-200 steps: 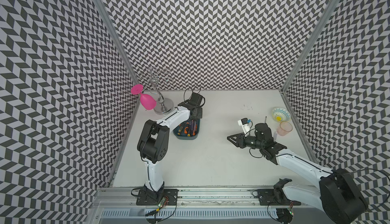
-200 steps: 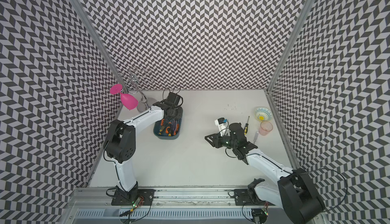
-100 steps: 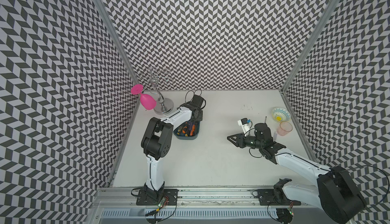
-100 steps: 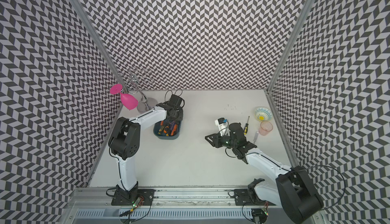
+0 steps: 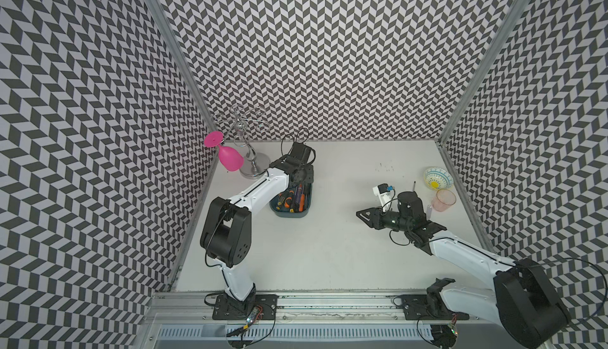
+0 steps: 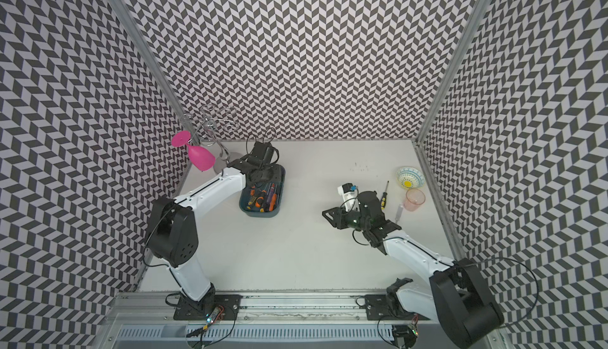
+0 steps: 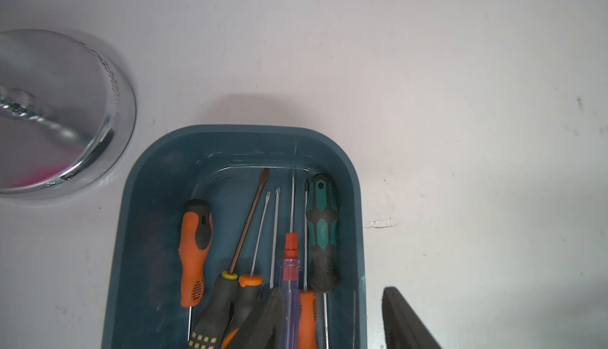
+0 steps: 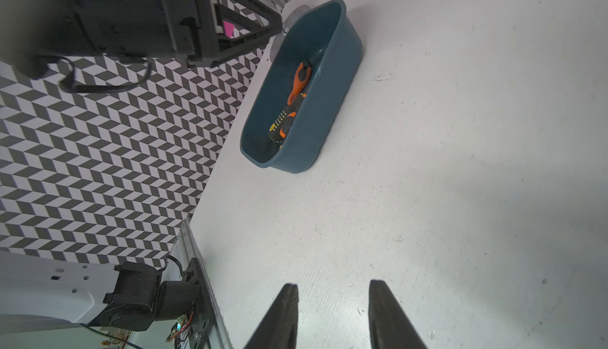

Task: Put the screwdriver on the desktop into the storage box
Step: Pick up the screwdriver from the center of the board.

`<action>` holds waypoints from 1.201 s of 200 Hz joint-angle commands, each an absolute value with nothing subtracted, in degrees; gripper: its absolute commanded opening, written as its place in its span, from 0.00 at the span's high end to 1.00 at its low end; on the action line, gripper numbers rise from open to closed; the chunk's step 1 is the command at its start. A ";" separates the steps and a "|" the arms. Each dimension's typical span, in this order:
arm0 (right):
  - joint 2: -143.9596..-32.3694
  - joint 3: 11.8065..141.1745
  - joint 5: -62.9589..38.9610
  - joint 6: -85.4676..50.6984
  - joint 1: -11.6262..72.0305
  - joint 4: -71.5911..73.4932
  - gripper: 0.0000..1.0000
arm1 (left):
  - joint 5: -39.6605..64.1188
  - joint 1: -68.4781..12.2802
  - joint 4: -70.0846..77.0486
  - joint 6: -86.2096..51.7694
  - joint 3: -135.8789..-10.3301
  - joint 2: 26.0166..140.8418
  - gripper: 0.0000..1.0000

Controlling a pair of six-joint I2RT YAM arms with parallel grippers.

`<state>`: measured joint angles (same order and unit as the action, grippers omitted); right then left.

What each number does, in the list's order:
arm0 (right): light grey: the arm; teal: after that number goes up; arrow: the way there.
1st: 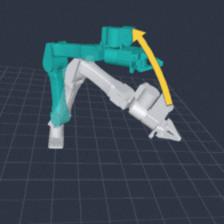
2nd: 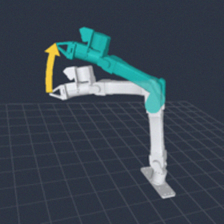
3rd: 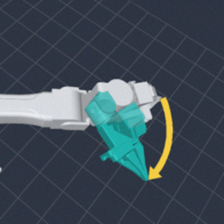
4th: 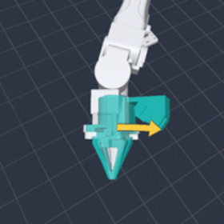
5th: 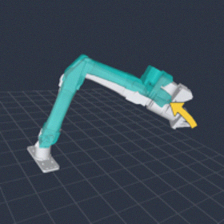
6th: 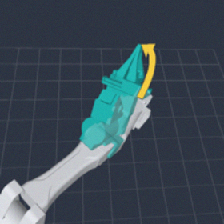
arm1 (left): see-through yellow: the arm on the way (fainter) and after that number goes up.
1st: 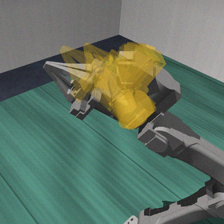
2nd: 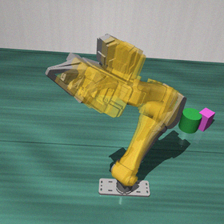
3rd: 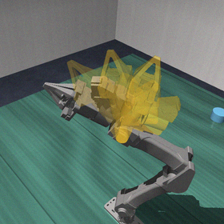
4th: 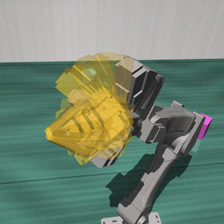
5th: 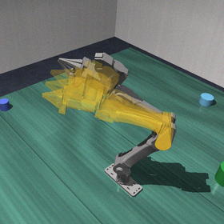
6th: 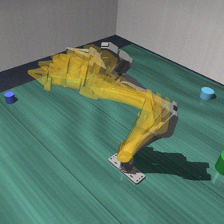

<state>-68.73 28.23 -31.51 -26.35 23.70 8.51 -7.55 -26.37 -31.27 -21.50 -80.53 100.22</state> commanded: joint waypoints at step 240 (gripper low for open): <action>-81.70 46.21 2.16 -28.65 6.93 -13.38 0.60 | 14.11 -39.34 -0.65 -35.68 -35.26 59.38 0.42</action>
<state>-79.90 44.49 -0.86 -28.53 8.97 -13.21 10.83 -38.24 -5.82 -35.31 -35.92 59.61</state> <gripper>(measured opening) 0.399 0.583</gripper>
